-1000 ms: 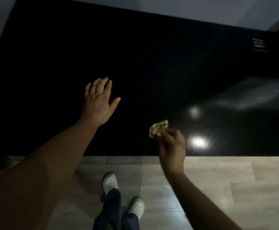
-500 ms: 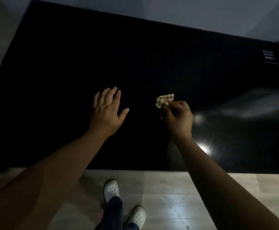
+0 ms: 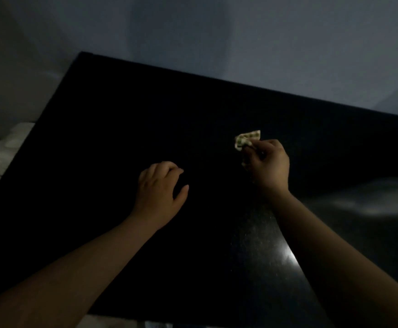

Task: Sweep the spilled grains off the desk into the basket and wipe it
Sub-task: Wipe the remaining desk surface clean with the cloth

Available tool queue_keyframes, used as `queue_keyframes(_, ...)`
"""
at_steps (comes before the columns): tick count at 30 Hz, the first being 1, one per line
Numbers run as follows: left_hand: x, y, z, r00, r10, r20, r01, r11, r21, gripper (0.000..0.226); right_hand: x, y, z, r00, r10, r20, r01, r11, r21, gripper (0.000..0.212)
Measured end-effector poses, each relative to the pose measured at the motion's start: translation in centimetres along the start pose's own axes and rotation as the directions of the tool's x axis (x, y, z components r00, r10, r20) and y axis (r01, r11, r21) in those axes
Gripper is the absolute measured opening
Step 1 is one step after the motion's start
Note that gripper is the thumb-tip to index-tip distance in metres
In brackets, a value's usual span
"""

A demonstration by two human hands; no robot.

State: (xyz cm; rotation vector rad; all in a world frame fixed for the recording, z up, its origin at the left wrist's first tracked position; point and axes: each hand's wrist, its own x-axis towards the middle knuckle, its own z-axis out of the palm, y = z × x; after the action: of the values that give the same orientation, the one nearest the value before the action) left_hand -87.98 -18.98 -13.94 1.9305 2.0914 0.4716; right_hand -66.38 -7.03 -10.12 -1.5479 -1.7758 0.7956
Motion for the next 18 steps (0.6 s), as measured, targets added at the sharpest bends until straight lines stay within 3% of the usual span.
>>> queue_keyframes(10, 9.6, -4.3, 0.0, 0.991, -0.118, 0.058, 0.106, 0.979, 0.176, 0.079, 16.0, 0.8, 3.4, 0.995, -0.04, -0.087, 0.033, 0.997, -0.074, 0.025)
queue_keyframes(18, 10.0, -5.3, 0.7, 0.994, -0.108, 0.014, 0.104, 0.981, 0.166, 0.067, 22.9, 2.0, 7.6, 0.986, -0.025, -0.167, -0.004, 0.985, -0.172, 0.028)
